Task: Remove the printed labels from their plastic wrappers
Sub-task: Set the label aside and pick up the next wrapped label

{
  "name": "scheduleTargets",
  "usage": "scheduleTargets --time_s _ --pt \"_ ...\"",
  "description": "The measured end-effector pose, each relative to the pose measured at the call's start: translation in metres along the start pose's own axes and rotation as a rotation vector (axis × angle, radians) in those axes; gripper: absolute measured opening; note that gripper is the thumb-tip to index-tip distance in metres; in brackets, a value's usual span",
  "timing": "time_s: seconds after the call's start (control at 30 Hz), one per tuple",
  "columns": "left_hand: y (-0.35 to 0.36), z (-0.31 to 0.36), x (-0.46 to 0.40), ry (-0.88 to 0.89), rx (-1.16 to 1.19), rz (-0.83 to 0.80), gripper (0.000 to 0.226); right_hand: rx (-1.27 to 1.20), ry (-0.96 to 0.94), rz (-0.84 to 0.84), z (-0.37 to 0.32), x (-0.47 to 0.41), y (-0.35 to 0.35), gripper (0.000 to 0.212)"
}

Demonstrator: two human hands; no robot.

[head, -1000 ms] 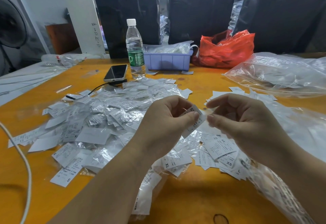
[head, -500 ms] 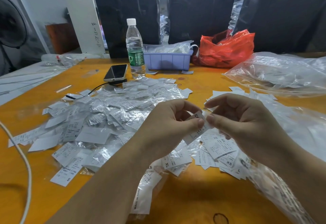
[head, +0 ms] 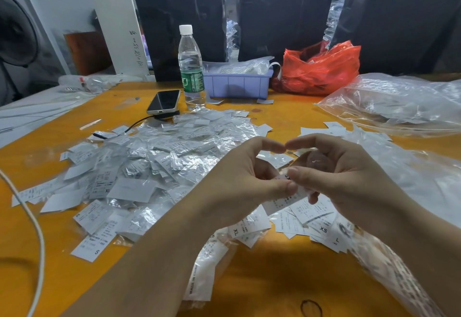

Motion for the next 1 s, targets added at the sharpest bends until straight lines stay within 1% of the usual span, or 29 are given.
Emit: scheduleTargets --time_s 0.1,0.17,0.27,0.3,0.37,0.43,0.53,0.63,0.8,0.9,1.0 --pt "-0.001 0.000 0.000 -0.026 -0.013 0.013 0.051 -0.034 0.022 -0.001 0.000 0.000 0.001 0.033" --pt "-0.002 0.001 0.001 -0.036 -0.028 0.060 0.050 -0.028 0.027 0.014 -0.001 0.000 0.001 0.032" --pt "-0.007 0.000 0.001 -0.081 -0.070 0.129 0.047 -0.014 0.029 0.099 0.000 0.000 -0.005 0.029" --pt "-0.008 -0.001 0.000 -0.096 -0.076 0.128 0.041 -0.009 0.033 0.134 0.001 -0.001 -0.007 0.028" --pt "-0.009 -0.002 0.000 -0.104 -0.053 0.105 0.021 -0.014 0.043 0.185 0.002 -0.002 -0.012 0.025" --pt "-0.008 -0.002 0.000 -0.090 -0.024 0.098 0.011 -0.041 0.047 0.196 0.001 -0.001 -0.014 0.026" --pt "-0.007 -0.001 0.000 -0.051 -0.040 0.139 0.011 -0.060 0.056 0.169 0.000 -0.001 -0.010 0.034" --pt "-0.008 -0.001 0.001 -0.022 -0.044 0.196 0.011 -0.079 0.060 0.153 0.001 -0.001 -0.007 0.037" --pt "0.000 0.002 0.001 0.050 -0.036 0.216 0.010 -0.086 0.067 0.141 -0.001 0.000 -0.004 0.041" --pt "0.003 0.004 0.001 0.091 -0.042 0.241 0.010 -0.153 0.079 0.150 -0.002 0.000 -0.005 0.046" --pt "0.001 0.005 0.001 0.098 0.008 0.260 0.008 -0.233 0.110 0.185 -0.001 -0.001 -0.007 0.055"
Point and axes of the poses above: each hand's wrist, its own x-axis away from the middle knuckle, its own y-axis out of the palm, z = x × y, the point moved 4 cm from there along -x, towards the middle knuckle, and after that the axes turned 4 degrees about -z, right-handed, at the moved point
